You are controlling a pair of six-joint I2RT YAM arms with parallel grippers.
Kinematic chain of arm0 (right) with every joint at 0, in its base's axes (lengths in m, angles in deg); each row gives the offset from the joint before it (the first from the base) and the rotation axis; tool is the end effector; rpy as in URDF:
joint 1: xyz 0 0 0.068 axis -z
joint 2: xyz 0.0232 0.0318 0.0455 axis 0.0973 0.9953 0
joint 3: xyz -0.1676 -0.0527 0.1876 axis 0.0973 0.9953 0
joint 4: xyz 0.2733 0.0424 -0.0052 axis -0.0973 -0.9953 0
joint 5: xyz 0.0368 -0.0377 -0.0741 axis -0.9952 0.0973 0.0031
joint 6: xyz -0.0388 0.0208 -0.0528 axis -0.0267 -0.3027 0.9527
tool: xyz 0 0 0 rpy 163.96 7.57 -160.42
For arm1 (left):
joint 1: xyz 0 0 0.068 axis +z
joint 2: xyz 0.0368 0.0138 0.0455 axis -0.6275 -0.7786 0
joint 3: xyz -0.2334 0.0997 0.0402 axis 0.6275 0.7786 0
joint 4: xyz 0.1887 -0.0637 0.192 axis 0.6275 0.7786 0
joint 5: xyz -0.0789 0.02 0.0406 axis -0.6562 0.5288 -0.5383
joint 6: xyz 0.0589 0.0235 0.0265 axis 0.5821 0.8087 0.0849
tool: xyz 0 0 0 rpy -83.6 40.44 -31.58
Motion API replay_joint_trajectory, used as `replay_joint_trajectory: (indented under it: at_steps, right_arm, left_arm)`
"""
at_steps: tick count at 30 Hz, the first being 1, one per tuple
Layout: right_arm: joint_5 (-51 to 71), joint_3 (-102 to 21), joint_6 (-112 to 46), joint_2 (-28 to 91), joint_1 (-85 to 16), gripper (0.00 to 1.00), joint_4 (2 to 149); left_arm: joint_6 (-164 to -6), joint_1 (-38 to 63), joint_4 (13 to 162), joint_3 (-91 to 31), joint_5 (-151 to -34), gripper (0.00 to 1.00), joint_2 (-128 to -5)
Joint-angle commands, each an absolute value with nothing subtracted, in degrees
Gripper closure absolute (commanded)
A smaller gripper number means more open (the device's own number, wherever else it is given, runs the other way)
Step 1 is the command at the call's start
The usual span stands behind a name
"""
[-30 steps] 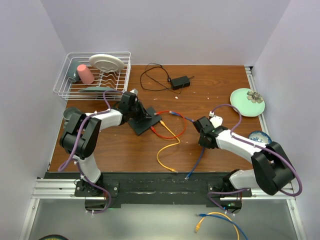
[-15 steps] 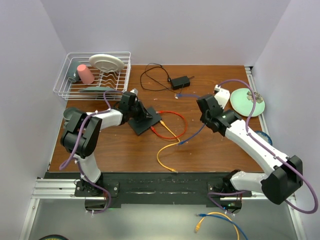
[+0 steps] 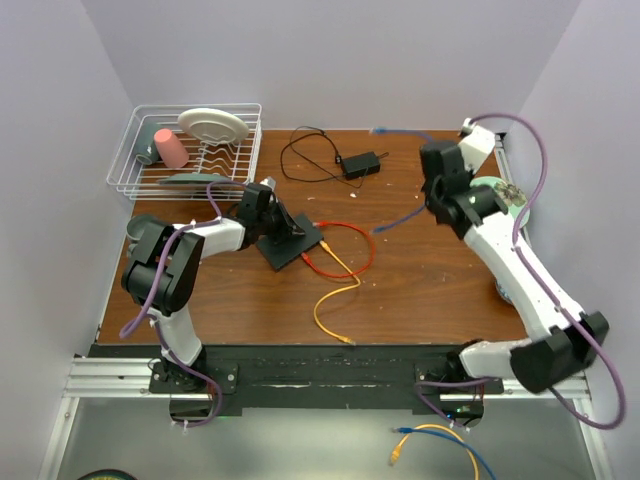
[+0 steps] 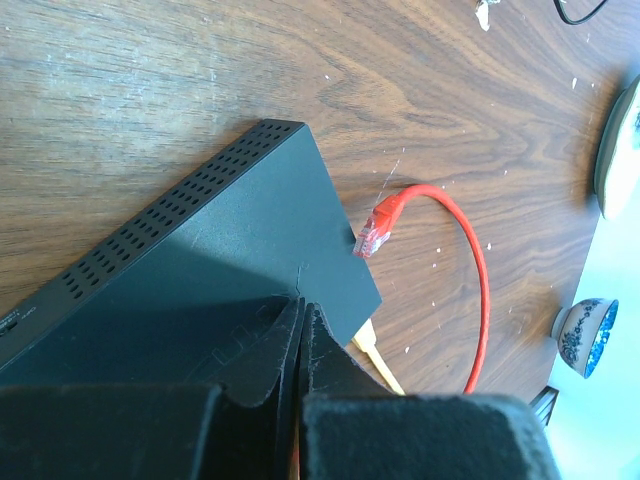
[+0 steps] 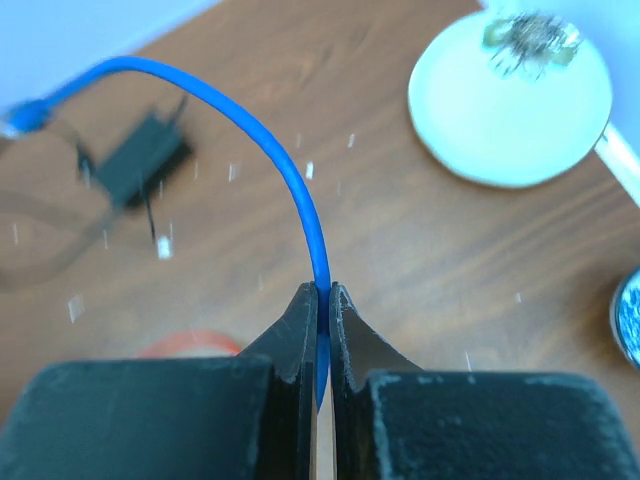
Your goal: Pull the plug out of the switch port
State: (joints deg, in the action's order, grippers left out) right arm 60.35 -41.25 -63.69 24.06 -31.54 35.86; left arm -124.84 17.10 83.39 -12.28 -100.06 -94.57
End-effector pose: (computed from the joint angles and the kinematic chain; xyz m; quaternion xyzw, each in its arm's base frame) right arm 0.2843 0.0966 0.3556 0.2445 0.8137 -0.0592 0.5240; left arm 0.3546 -0.1580 0.1072 -0.1803 0.8923 -0.3366 0.2407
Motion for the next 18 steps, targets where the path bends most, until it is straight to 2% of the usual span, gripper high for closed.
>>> replay_joint_trajectory:
  at_steps: [1,7,13,18]
  right_arm:
    - [57.6,-50.14,-65.62,32.84,-22.74,1.0,42.2]
    - [54.52,-59.63,-67.91,49.1,-17.11,1.0,44.94]
    - [48.02,-63.41,-69.42,63.32,-8.05,1.0,46.69]
    - [49.95,-65.71,-66.35,68.27,-5.85,1.0,47.82]
  left_arm:
    - [-124.99,17.51,85.96,-11.61,-99.6,1.0,-95.15]
    - [-126.05,17.59,85.08,-11.0,-100.66,1.0,-95.06]
    - [-126.4,17.59,84.56,-9.68,-100.83,1.0,-95.06]
    - [-125.0,17.59,85.34,-9.41,-99.96,1.0,-94.27]
